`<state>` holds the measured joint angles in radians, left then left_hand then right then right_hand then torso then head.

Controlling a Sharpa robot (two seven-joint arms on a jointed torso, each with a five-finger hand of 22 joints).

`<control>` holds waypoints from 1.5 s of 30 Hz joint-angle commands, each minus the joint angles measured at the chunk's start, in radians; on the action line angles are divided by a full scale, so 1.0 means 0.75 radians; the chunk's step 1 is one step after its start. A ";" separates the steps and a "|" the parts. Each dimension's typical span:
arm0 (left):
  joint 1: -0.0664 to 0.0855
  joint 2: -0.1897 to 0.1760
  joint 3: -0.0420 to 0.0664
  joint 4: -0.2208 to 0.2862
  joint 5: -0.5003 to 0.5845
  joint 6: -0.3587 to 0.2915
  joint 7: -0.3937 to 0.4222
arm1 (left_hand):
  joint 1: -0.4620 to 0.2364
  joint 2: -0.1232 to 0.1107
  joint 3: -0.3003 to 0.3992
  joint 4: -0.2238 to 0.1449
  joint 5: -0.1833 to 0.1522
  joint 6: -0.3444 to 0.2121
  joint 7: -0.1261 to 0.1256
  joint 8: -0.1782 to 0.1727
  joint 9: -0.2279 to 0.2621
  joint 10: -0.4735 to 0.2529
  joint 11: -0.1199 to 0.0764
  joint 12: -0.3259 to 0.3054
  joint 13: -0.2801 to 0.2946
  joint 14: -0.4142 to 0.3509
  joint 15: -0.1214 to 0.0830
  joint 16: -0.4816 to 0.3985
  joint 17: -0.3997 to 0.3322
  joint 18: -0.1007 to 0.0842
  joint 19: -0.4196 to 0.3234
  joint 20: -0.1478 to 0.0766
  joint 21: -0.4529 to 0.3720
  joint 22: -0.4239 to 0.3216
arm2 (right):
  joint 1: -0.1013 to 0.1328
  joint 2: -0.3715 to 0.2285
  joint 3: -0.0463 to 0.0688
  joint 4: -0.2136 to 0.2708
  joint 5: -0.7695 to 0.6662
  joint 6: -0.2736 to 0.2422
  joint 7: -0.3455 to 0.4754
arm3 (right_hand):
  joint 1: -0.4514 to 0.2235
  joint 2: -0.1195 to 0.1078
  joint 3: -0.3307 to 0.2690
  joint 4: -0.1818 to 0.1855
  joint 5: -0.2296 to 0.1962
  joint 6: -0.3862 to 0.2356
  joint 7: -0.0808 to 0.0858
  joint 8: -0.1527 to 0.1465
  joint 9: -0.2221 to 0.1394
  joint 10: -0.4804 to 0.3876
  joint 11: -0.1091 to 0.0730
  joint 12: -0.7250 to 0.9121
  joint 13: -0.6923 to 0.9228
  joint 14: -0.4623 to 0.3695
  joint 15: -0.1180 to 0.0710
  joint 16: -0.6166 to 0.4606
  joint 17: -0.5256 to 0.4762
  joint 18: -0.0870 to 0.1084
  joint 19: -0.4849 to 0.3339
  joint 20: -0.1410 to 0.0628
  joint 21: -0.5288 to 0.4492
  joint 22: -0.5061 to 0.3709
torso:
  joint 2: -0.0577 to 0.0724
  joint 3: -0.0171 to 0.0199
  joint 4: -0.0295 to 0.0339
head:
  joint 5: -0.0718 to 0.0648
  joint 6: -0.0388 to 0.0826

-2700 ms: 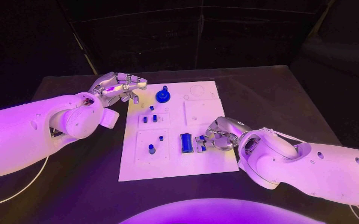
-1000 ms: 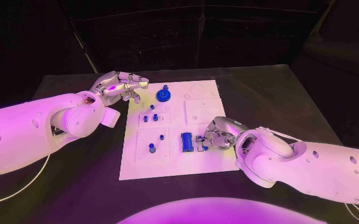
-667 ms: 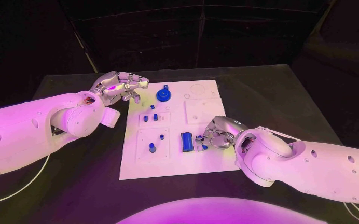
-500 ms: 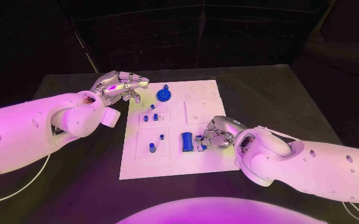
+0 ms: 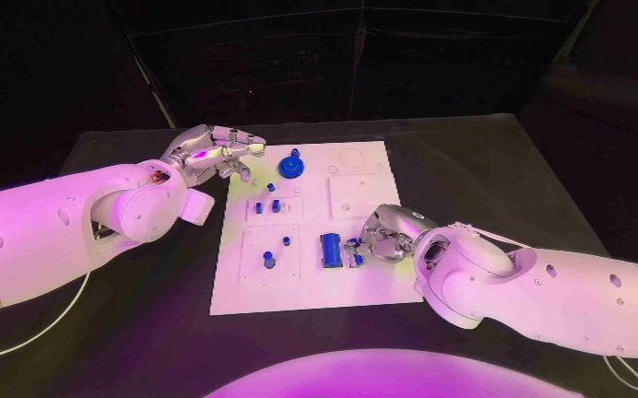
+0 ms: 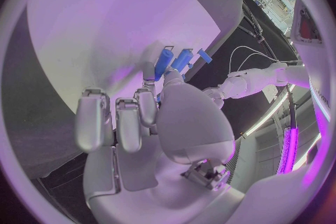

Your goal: Assemble the parts on the task board

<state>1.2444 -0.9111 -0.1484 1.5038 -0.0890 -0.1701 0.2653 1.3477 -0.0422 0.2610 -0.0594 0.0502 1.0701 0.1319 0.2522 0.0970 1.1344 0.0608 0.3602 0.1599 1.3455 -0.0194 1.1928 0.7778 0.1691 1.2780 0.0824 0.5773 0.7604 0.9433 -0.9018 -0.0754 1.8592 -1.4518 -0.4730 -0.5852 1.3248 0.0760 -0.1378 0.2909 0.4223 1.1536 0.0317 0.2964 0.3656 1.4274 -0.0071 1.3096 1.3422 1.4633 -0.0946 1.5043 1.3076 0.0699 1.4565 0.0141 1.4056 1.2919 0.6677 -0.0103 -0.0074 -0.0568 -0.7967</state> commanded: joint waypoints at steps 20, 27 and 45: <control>0.002 0.000 0.001 0.000 0.003 0.013 0.008 | 0.004 0.012 0.009 0.002 -0.002 -0.009 -0.002 0.005 -0.001 -0.007 -0.002 0.006 0.000 -0.010 0.001 -0.004 0.001 0.016 -0.009 0.001 -0.006 -0.001 | -0.001 -0.012 -0.001 0.030 -0.008 0.016 0.006 | -0.171 -0.010 -0.107 0.002 -0.073 0.017 -0.002 0.004 0.015 0.076 -0.044 0.008 0.066 0.117 -0.006 0.006 0.212 -0.016 0.000 -0.001 0.008 0.006 | -0.002 0.0006 -0.0010 | -0.002 0.000; 0.002 0.000 0.001 -0.001 0.003 0.014 0.008 | 0.004 0.012 0.009 0.002 -0.002 -0.009 -0.002 0.005 -0.001 -0.007 -0.002 0.006 0.000 -0.010 0.001 -0.004 0.001 0.016 -0.009 0.001 -0.006 -0.001 | -0.001 -0.034 -0.001 0.038 -0.006 0.016 0.034 | -0.132 -0.017 -0.108 -0.020 -0.093 0.010 -0.002 0.001 0.017 0.073 -0.045 0.001 0.064 0.116 -0.007 0.002 0.206 -0.014 -0.004 -0.002 0.003 -0.002 | -0.003 0.0002 -0.0003 | -0.003 0.002; 0.002 0.002 0.001 -0.005 0.003 0.014 0.008 | 0.004 0.012 0.009 0.002 -0.002 -0.009 -0.002 0.005 -0.001 -0.007 -0.002 0.006 0.000 -0.010 0.001 -0.004 0.001 0.016 -0.009 0.001 -0.006 -0.001 | -0.001 -0.088 -0.001 0.035 0.057 0.092 0.185 | 0.008 -0.075 -0.138 -0.091 -0.254 -0.026 0.018 -0.022 0.022 0.046 -0.027 -0.052 0.039 0.111 0.007 -0.014 0.184 -0.007 -0.022 0.011 -0.020 -0.033 | -0.001 0.0009 -0.0003 | -0.004 0.011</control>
<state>1.2445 -0.9105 -0.1484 1.4996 -0.0890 -0.1696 0.2646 1.3477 -0.0422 0.2610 -0.0594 0.0501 1.0701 0.1319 0.2522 0.0975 1.1344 0.0608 0.3602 0.1599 1.3455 -0.0194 1.1928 0.7779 0.1691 1.2780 0.0825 0.5773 0.7604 0.9421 -0.9693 -0.0763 1.8863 -1.4177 -0.4309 -0.4806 1.3178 0.0178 -0.2428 0.2280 0.2358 1.1374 0.0448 0.2853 0.3809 1.4560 -0.0284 1.2741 1.3178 1.4633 -0.0943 1.4987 1.3073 0.0697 1.4455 0.0177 1.3939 1.2681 0.6663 -0.0101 -0.0078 -0.0594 -0.7882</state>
